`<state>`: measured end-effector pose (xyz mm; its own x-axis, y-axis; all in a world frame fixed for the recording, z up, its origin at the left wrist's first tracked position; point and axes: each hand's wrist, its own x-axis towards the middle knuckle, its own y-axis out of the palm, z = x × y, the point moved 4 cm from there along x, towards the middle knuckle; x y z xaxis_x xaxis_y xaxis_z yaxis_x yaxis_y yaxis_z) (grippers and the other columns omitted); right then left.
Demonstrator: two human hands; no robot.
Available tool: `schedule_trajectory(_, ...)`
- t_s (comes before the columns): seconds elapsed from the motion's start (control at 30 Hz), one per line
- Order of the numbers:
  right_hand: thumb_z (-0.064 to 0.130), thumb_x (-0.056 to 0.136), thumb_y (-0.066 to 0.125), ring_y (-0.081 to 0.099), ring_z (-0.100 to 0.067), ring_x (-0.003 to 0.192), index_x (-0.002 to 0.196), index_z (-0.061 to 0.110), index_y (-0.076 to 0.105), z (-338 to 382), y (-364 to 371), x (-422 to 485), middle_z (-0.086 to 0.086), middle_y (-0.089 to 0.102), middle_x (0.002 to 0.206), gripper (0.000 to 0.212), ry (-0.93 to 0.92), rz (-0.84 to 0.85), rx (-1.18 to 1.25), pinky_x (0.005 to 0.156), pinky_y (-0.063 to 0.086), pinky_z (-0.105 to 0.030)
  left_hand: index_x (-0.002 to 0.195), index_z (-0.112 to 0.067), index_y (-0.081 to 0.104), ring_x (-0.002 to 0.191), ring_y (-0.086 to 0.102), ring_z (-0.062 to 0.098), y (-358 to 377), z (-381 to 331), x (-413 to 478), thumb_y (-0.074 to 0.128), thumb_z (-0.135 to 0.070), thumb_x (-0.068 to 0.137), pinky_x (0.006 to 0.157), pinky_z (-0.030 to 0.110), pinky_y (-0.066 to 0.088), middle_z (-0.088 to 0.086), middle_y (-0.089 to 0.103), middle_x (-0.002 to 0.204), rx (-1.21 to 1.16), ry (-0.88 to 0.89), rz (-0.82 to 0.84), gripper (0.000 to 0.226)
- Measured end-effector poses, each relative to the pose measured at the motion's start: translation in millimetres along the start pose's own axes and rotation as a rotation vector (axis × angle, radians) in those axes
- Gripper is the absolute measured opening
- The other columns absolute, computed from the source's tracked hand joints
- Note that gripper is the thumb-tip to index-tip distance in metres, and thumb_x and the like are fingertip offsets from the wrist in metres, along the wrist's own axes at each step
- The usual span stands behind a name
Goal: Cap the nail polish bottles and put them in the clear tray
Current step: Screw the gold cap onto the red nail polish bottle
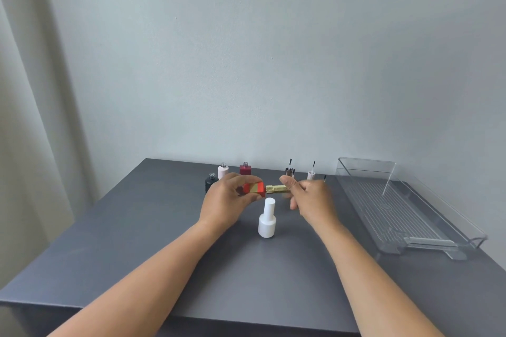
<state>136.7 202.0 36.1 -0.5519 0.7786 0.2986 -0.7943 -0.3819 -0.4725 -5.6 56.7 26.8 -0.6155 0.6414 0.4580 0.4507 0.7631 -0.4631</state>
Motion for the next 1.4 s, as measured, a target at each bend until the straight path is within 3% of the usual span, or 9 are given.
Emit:
schedule_trajectory(0.17,0.026,0.089,0.068,0.045,-0.007,0.041,0.085,0.02,0.07,6,5,-1,0.002,0.066,0.056,0.008,-0.025,0.052,0.193,0.05,0.04,-0.025,0.101,-0.047,0.073,0.074,0.052,-0.013,-1,-1,0,0.083,-0.034,0.078,0.06,0.012,0.034,-0.019,0.06,0.083,0.07,-0.013,-0.007,0.029)
schedule_trajectory(0.33,0.009,0.092,0.06,0.048,-0.012,0.044,0.098,0.016,0.068,4,6,1,0.0,0.07,0.063,0.013,0.032,0.15,0.353,0.044,0.042,-0.024,0.098,-0.048,0.073,0.073,0.054,-0.012,-3,0,0,0.083,-0.03,0.078,0.062,0.013,0.036,-0.017,0.062,0.085,0.03,-0.02,-0.037,0.029)
schedule_trajectory(0.73,0.07,0.085,0.05,0.05,-0.011,0.039,0.064,0.014,0.072,-5,4,2,0.0,0.067,0.051,0.063,0.051,0.06,0.143,0.043,0.041,-0.019,0.097,-0.047,0.074,0.076,0.057,-0.009,-4,-1,-2,0.084,-0.025,0.077,0.063,0.009,0.036,-0.015,0.065,0.091,0.01,0.01,-0.059,0.031)
schedule_trajectory(0.8,0.067,0.083,0.055,0.051,-0.009,0.042,0.078,0.02,0.074,-3,5,0,0.005,0.069,0.056,0.051,0.016,0.099,0.146,0.047,0.043,-0.017,0.098,-0.047,0.074,0.075,0.056,-0.008,-3,1,-2,0.084,-0.026,0.077,0.064,0.012,0.037,-0.015,0.065,0.091,0.02,0.008,-0.057,0.031)
schedule_trajectory(0.9,0.031,0.087,0.07,0.052,-0.01,0.049,0.11,0.029,0.062,0,8,1,0.002,0.076,0.079,0.024,-0.01,0.178,0.278,0.05,0.045,-0.021,0.1,-0.046,0.074,0.076,0.056,-0.008,-3,3,0,0.084,-0.028,0.077,0.066,0.017,0.04,-0.015,0.066,0.092,0.033,0.006,-0.056,0.031)
schedule_trajectory(1.0,0.013,0.089,0.065,0.049,-0.009,0.047,0.101,0.021,0.064,1,8,1,0.001,0.077,0.08,0.014,-0.004,0.171,0.321,0.047,0.042,-0.022,0.1,-0.047,0.074,0.077,0.056,-0.009,-3,5,0,0.084,-0.028,0.077,0.066,0.015,0.039,-0.017,0.065,0.092,0.034,0.006,-0.056,0.031)
schedule_trajectory(1.07,0.017,0.09,0.065,0.046,-0.01,0.044,0.091,0.017,0.068,-1,6,2,-0.002,0.077,0.075,0.003,0.003,0.15,0.332,0.045,0.04,-0.023,0.1,-0.047,0.074,0.077,0.055,-0.011,-2,4,-1,0.084,-0.028,0.077,0.066,0.012,0.037,-0.019,0.065,0.092,0.041,0.013,-0.051,0.031)
schedule_trajectory(1.27,0.054,0.088,0.06,0.04,-0.011,0.034,0.075,0.01,0.071,-3,6,1,-0.007,0.072,0.059,0.047,0.054,0.086,0.262,0.037,0.034,-0.018,0.101,-0.044,0.075,0.077,0.056,-0.01,-2,3,-2,0.084,-0.025,0.078,0.065,0.004,0.036,-0.019,0.064,0.088,0.024,0.03,-0.047,0.031)
schedule_trajectory(1.4,0.063,0.086,0.055,0.041,-0.012,0.035,0.083,0.017,0.072,0,7,-2,-0.006,0.073,0.062,0.049,0.042,0.109,0.272,0.038,0.035,-0.017,0.101,-0.045,0.075,0.077,0.056,-0.011,-3,3,-2,0.084,-0.026,0.078,0.065,0.004,0.037,-0.019,0.063,0.088,0.025,0.021,-0.048,0.031)
